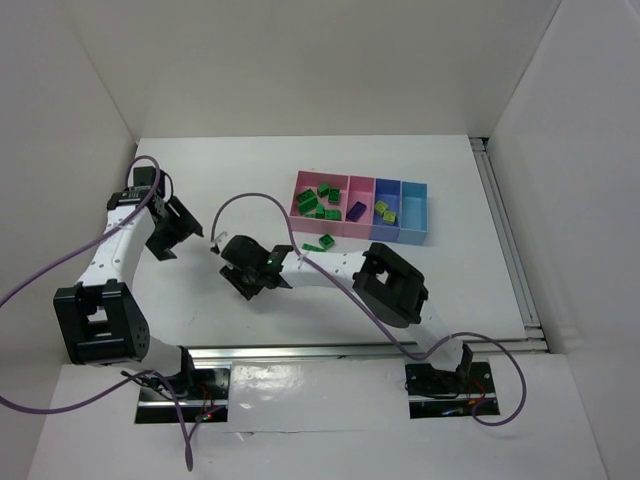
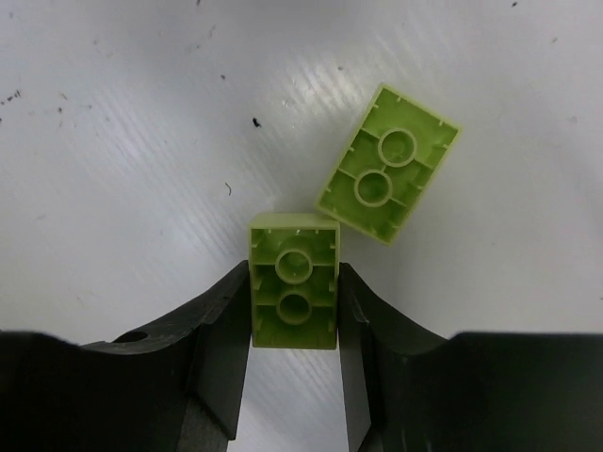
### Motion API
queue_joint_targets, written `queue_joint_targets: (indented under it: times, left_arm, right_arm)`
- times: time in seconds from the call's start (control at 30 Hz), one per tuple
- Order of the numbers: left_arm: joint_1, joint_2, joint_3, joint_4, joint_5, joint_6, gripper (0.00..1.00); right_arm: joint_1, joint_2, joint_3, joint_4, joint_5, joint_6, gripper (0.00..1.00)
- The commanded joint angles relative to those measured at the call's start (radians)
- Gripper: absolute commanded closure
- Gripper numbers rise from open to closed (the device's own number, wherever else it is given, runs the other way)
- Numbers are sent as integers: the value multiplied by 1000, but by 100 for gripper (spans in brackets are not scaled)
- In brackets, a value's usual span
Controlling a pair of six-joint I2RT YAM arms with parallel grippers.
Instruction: Sort the legos into containers by color
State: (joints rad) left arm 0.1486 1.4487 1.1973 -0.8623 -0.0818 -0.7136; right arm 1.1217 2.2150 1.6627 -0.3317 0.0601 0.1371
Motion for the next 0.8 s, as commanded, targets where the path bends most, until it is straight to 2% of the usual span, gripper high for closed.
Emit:
queue_joint_targets:
  times: [0.0,0.1,0.13,0.17,0.3,0.4,0.57,0.63,0.77]
  left_arm:
    - [6,-4,7,8,27,-1,17]
    - [6,-4,7,17,27,-1,17]
    - [6,-4,7,17,39,8,17]
    - [6,5,18,28,53,8,17]
    - [-4,6,27,71,132,22,17]
    - [-17,6,36,83,132,22,16]
    - [-38,26,36,83,132,31,16]
    - [-38,35,45,83,132,42,16]
    - [-38,35,54,72,123,52,16]
  right_arm:
    - [-11,-84,60,-26,53,7,72]
    - [-51,-196,-58,-15,128,32,72]
    - [-65,-300,-113,5,168,48,72]
    - [-86,-357,-247,32,202,61,72]
    - [-319,-578,-476,85,227,163,72]
    - [-437,-670,-549,60,280,205,72]
    - [-617,-623,-495,-56,339,291,71]
    - [-673,-600,-446,-70,360,303,67]
    - [-732,-525,-368,-59,351,285,66]
